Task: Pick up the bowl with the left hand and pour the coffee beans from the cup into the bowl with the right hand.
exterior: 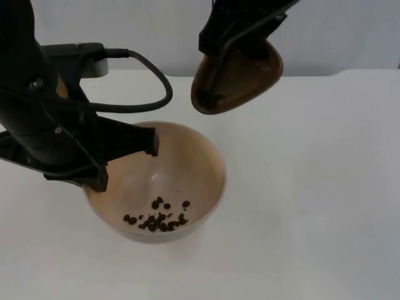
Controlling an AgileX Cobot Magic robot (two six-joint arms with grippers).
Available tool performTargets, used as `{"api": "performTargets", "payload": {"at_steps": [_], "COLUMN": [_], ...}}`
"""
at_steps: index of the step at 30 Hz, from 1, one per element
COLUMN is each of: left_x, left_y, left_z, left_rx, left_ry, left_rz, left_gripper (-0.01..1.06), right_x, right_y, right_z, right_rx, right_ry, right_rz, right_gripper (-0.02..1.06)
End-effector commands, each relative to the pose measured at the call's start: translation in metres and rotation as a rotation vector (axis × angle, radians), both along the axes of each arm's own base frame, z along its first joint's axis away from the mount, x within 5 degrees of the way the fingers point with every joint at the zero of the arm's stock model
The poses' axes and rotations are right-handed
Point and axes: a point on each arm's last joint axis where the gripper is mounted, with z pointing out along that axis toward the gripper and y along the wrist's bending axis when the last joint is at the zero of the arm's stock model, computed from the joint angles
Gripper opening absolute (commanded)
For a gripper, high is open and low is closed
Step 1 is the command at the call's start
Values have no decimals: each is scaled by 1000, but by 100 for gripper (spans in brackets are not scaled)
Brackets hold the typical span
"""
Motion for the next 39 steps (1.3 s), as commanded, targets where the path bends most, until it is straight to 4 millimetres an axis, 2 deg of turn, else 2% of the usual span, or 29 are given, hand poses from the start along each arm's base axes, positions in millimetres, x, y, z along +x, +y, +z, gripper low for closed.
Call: {"api": "performTargets", "payload": {"at_steps": [1, 10, 14, 21, 27, 31, 37, 39], "left_x": [-1, -1, 0, 5, 9, 14, 33, 42], "left_y": [-1, -1, -1, -3, -5, 3, 26, 33], "left_z": [3, 3, 3, 5, 8, 7, -4, -9], "left_rx": [-6, -10, -5, -14, -25, -34, -61, -84], "left_ry": [-13, -15, -30, -87, -137, -140, -91, -72], "left_rz": [0, 1, -12, -41, -66, -38, 3, 16], "left_gripper": [0, 0, 0, 0, 0, 0, 0, 0], "right_x": [6, 25, 31, 41, 58, 70, 87, 89], "right_y": [-7, -29, -37, -47, -63, -74, -97, -105], "right_z": [5, 2, 2, 1, -13, -20, -30, -43], "right_rx": [67, 245, 290, 286, 278, 295, 347, 351], "right_ry": [47, 233, 265, 251, 277, 293, 279, 283], "right_rz": [8, -16, -40, -69, -131, -175, -258, -294], "right_gripper": [0, 0, 0, 0, 0, 0, 0, 0]}}
